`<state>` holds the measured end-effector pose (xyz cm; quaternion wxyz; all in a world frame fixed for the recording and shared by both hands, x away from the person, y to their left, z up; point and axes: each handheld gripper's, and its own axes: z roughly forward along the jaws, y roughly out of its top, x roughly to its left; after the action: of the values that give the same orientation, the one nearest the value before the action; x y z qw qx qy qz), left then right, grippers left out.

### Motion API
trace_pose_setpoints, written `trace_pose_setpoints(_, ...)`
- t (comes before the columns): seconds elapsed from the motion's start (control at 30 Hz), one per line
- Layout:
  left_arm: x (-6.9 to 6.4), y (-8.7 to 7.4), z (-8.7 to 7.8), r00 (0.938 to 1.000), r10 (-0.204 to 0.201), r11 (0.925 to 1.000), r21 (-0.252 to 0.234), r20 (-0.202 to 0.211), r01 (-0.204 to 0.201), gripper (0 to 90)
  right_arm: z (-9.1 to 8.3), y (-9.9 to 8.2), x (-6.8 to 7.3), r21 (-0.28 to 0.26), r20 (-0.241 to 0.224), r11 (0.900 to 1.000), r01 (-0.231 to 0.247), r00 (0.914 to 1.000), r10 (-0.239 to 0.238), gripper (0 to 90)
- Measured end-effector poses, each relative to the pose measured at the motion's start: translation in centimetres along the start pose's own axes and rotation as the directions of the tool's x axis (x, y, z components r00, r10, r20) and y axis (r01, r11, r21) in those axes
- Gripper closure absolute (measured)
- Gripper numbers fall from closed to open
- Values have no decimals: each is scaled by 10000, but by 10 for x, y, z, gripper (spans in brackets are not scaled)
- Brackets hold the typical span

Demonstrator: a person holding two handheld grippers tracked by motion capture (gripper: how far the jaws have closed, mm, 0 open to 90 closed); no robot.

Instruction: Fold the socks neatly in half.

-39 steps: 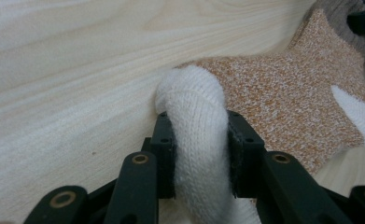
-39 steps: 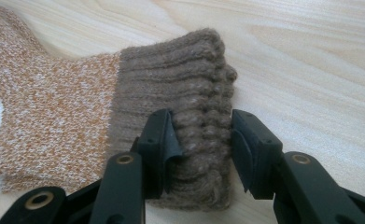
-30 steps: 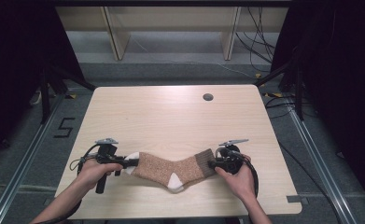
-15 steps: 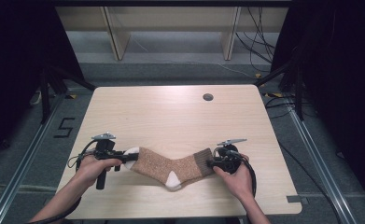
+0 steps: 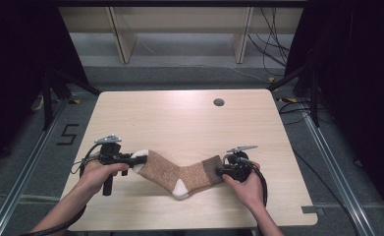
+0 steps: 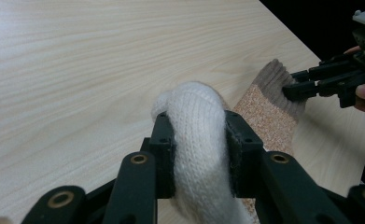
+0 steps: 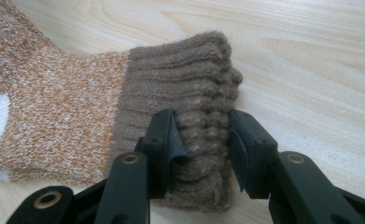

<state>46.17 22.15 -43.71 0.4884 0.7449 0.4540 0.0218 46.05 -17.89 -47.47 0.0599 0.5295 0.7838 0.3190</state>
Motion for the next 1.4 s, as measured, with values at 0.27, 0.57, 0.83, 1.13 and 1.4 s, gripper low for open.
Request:
trace_pose_setpoints(0.27,-4,6,-1,10000,25,9995,-305,70,-23,684,2,2,0,76,26,9994,325,9995,-325,621)
trace_pose_setpoints(0.57,-11,11,-2,9998,142,9981,-595,128,-134,692,3,3,3,84,-19,9998,184,9998,-184,620)
trace_pose_setpoints(0.83,-14,17,-3,9997,167,9977,-658,202,-153,694,4,3,7,-46,0,9999,114,9999,-114,621)
trace_pose_setpoints(1.13,-21,23,-2,9994,261,9956,-911,214,-240,702,7,6,11,-47,-23,9998,177,9998,-177,620)
trace_pose_setpoints(1.4,-29,27,-1,9989,361,9942,-1029,313,-327,710,8,7,13,-78,92,9999,138,9999,-137,621)
